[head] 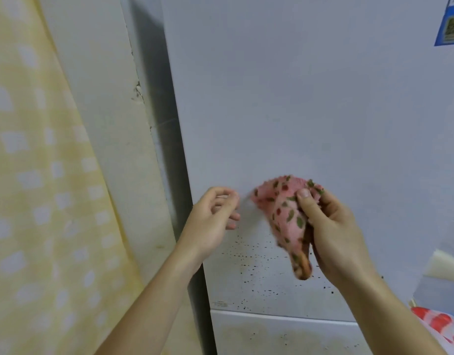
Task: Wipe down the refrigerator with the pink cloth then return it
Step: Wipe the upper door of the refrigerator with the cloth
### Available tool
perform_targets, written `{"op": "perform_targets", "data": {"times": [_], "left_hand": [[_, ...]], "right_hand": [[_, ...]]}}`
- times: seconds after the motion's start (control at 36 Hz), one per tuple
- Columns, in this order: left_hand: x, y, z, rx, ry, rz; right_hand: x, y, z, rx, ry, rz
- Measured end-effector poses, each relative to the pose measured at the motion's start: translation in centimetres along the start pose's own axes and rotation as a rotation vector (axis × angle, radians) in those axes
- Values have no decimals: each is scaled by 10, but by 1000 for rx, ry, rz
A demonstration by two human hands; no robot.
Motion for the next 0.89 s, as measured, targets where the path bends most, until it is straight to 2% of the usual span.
{"op": "perform_targets", "data": {"times": [0.06,0.11,0.17,0.19,0.28,0.36,0.42,0.47,0.56,0.67,0.72,0.78,0.83,0.89], "left_hand": [[15,-7,3,-44,-68,-215],[30,-14,6,-103,-229,-445],[34,-18,7,-158,-380,-533],[33,-16,5,-129,-378,-564],[26,-10,4,45,-149,-529],[25,-6,0,33,-78,-497],[26,-3,-3,-36,-192,-489],[30,-2,-5,-162,-432,-525],[35,-3,-6,-221,-567,-591],[39,-9,0,-186,-544,-726],[39,-12,6,-127,-447,-790],[36,-8,4,-64,-331,-782],[35,-6,1,-9,-189,-827],[34,-6,-2,-39,-175,-815]], "right_hand": [[14,-8,-6,-91,-79,-9],[31,-17,-8,-99,-94,-104],[41,-21,-5,-115,-118,-210],[43,-21,-2,-121,-122,-232],[40,-15,0,-183,-164,-208],[36,-11,6,-220,-194,-141],[32,-11,9,-245,-133,-71],[30,-11,12,-259,-71,-38],[29,-10,12,-281,-60,-78],[31,-10,10,-334,-196,-156],[32,-9,11,-359,-239,-195],[33,-7,15,-401,-328,-219],[34,-4,18,-517,-515,-190],[34,0,18,-701,-712,-142]]}}
Point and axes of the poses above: each hand's wrist, its own y-axis towards the middle knuckle, its own x-axis out of the palm, z = x × y, the point moved 4 cm from there along y, towards the middle knuckle, and after that the axes turned 3 degrees about -x, right-handed, at the moved point
